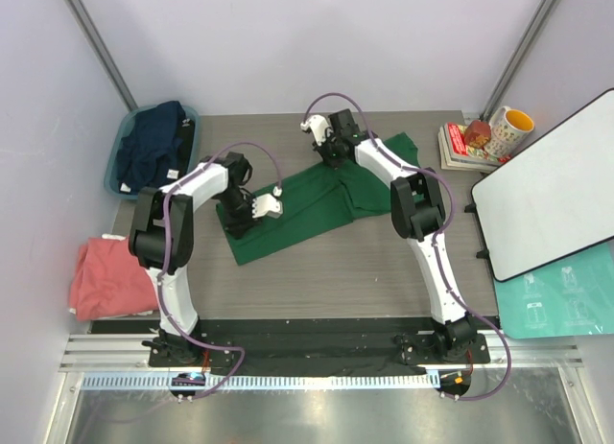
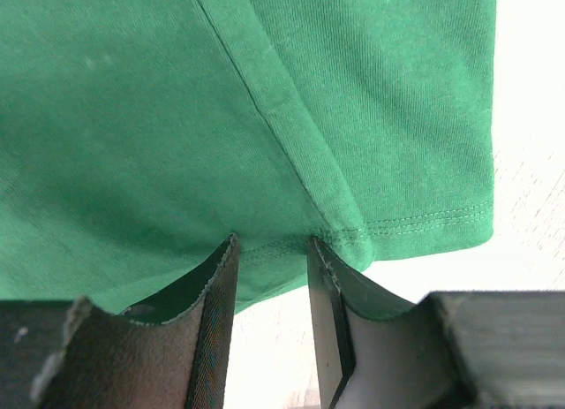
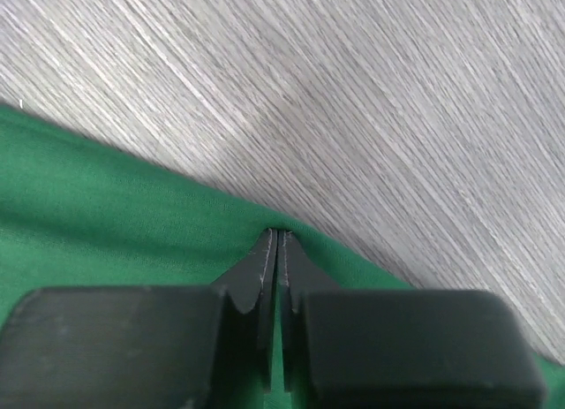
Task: Fold and stack the t-shirts
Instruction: Rotate the tshirt 90 degrees
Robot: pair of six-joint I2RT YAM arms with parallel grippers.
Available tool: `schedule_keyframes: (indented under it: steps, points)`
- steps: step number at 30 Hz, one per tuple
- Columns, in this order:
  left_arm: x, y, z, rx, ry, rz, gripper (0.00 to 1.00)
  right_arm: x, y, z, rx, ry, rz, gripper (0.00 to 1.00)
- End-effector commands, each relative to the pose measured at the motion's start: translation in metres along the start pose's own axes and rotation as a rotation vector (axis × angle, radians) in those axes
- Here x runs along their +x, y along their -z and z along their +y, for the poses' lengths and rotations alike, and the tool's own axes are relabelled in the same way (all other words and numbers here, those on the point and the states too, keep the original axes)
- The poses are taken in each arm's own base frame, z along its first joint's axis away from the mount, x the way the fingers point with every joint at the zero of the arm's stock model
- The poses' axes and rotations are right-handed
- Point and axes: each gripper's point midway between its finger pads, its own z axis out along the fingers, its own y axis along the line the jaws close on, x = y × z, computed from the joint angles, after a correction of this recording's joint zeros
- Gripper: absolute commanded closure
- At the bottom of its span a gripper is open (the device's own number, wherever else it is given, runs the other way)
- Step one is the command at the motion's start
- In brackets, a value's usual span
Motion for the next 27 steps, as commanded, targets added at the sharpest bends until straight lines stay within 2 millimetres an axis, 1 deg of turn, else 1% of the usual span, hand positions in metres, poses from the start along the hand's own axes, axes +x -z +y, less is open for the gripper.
schedule_keyframes:
  steps: [1,2,3,4,5,6,7,8,9,10,11,12,14,15,17,18,20,23,24,26,27]
  points:
    - [0.016,0.004,-0.008,-0.024,0.043,0.068,0.62,0.009,0.006,-0.001,-0.015,0.05,0.031,0.85]
    - [0.019,0.006,-0.005,-0.039,0.036,0.082,0.62,0.009,0.013,0.002,-0.03,0.062,0.044,0.82]
    - [0.024,0.009,-0.001,-0.056,0.032,0.107,0.62,0.009,0.018,0.003,-0.041,0.078,0.046,0.75]
    - [0.026,0.013,0.005,-0.078,0.03,0.113,0.62,0.019,0.022,0.008,-0.06,0.105,0.073,0.72]
    - [0.03,0.016,0.008,-0.089,0.026,0.122,0.63,0.013,0.035,0.007,-0.055,0.132,0.063,0.68]
    - [0.036,0.02,0.013,-0.103,0.038,0.129,0.63,0.026,0.039,0.014,-0.076,0.148,0.091,0.64]
    - [0.036,0.024,0.018,-0.117,0.04,0.125,0.63,0.029,0.045,0.016,-0.087,0.195,0.093,0.61]
    - [0.039,0.026,0.021,-0.122,0.047,0.129,0.64,0.019,0.062,0.014,-0.073,0.22,0.073,0.6]
    - [0.044,0.03,0.027,-0.137,0.055,0.143,0.64,0.031,0.067,0.02,-0.091,0.232,0.098,0.57]
    - [0.048,0.029,0.028,-0.134,0.059,0.155,0.64,0.033,0.074,0.02,-0.094,0.247,0.098,0.56]
    - [0.051,0.03,0.029,-0.137,0.057,0.164,0.64,0.021,0.092,0.016,-0.075,0.283,0.07,0.55]
    - [0.054,0.029,0.029,-0.136,0.06,0.176,0.64,0.028,0.096,0.019,-0.082,0.292,0.083,0.54]
    - [0.053,0.032,0.031,-0.153,0.06,0.167,0.64,0.026,0.112,0.012,-0.061,0.306,0.074,0.5]
    - [0.051,0.033,0.032,-0.16,0.067,0.158,0.64,0.02,0.124,0.008,-0.042,0.308,0.061,0.5]
    - [0.045,0.037,0.032,-0.165,0.067,0.129,0.63,0.019,0.136,-0.001,-0.017,0.297,0.054,0.49]
    - [0.043,0.04,0.033,-0.171,0.068,0.122,0.63,0.014,0.146,-0.004,0.002,0.295,0.042,0.49]
    - [0.041,0.044,0.032,-0.175,0.07,0.115,0.63,0.016,0.155,-0.015,0.037,0.276,0.048,0.49]
    - [0.039,0.048,0.033,-0.187,0.064,0.107,0.63,0.019,0.164,-0.025,0.069,0.252,0.057,0.48]
    - [0.038,0.05,0.033,-0.192,0.061,0.105,0.63,0.025,0.165,-0.032,0.1,0.246,0.085,0.48]
    - [0.038,0.051,0.035,-0.201,0.058,0.107,0.63,0.038,0.163,-0.037,0.118,0.236,0.126,0.48]
    - [0.038,0.05,0.036,-0.203,0.061,0.108,0.63,0.049,0.162,-0.043,0.135,0.224,0.158,0.51]
